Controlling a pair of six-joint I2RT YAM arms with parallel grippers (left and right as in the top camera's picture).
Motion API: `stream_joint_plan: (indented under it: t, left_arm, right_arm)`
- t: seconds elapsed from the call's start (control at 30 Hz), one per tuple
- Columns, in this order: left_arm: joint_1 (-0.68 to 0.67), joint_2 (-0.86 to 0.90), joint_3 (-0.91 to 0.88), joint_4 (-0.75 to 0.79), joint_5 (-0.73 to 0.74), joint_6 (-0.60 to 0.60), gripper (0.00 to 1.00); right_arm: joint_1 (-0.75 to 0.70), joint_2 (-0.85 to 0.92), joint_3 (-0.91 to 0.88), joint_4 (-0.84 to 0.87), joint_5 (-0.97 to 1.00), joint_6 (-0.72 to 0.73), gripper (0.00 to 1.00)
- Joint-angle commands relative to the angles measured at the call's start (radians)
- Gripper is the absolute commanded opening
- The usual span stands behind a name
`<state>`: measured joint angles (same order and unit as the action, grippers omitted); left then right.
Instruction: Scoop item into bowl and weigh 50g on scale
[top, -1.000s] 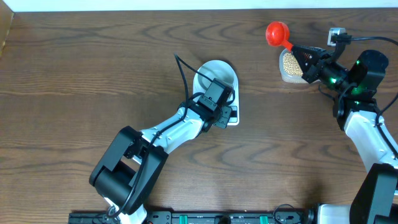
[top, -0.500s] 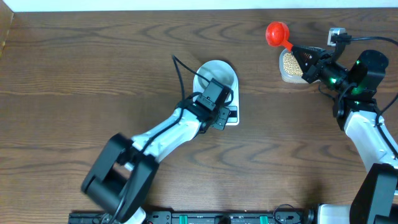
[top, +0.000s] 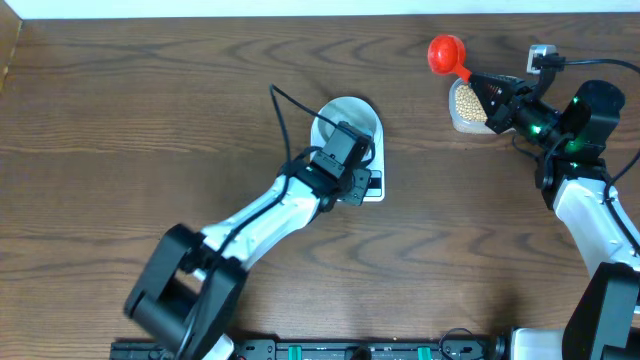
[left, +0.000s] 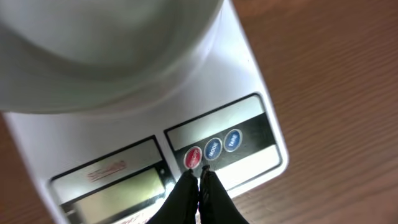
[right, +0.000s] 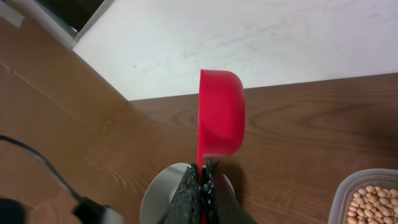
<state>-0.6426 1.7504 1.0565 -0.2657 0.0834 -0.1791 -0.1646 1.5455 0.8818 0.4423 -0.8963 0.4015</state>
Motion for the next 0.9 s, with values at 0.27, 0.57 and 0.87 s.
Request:
stream_joint_plan:
  t: [0.27,0.57,0.87]
  left_arm:
    - [0.005,0.057,0.014,0.037,0.01,0.014,0.07]
    - [0.005,0.074,0.014,0.05,0.009,0.014,0.07]
    - [0.012,0.108,0.013,0.054,0.018,0.013,0.07]
  right_arm:
    - [-0.004,-0.002,0.018,0.003,0.008,0.005,0.01]
    - [-0.004,-0.002,0.018,0.002,0.008,0.005,0.01]
    - [-0.004,-0.002,0.018,0.002,0.008,0.005,0.01]
